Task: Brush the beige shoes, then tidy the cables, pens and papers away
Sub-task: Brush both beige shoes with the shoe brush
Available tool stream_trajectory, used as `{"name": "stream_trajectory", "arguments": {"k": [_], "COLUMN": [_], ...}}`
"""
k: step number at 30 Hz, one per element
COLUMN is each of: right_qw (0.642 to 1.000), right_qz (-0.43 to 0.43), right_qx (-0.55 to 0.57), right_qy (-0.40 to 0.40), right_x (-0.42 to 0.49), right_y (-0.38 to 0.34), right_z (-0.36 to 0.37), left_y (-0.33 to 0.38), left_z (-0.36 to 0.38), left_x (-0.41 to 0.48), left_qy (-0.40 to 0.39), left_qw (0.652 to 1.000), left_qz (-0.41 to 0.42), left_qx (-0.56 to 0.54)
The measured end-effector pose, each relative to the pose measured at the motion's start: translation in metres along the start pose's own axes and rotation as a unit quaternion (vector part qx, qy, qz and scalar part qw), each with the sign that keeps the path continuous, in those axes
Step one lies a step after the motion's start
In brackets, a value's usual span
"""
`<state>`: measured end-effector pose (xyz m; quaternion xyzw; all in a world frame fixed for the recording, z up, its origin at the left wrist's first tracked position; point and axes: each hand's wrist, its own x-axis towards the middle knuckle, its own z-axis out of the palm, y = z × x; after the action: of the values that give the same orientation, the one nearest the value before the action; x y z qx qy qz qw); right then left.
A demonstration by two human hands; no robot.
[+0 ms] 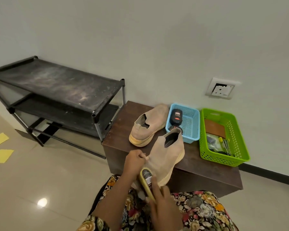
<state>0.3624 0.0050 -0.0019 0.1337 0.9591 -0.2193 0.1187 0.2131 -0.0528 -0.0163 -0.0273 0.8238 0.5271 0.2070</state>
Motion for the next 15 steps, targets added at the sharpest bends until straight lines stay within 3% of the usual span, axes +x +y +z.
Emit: {"name": "stream_trajectory", "arguments": {"k": [3, 8, 15], "right_qw": [0.999, 0.989, 0.996], "right_qz": [0.001, 0.117, -0.037], "right_qx": [0.0, 0.037, 0.024], "right_qy": [0.035, 0.086, 0.083], "right_x": [-0.003, 0.026, -0.032], "right_y": [0.013, 0.054, 0.007], "right_z": [-0.008, -0.036, -0.024], "left_y": [0.008, 0.026, 0.051], "left_z": [0.001, 0.009, 0.011], "left_x": [-0.005, -0.016, -0.02], "left_qy": [-0.018, -0.058, -0.069], "left_qw": [0.999, 0.995, 0.976], "left_qz": [-0.027, -0.07, -0.171], "left_qx": [-0.032, -0.041, -0.114]}}
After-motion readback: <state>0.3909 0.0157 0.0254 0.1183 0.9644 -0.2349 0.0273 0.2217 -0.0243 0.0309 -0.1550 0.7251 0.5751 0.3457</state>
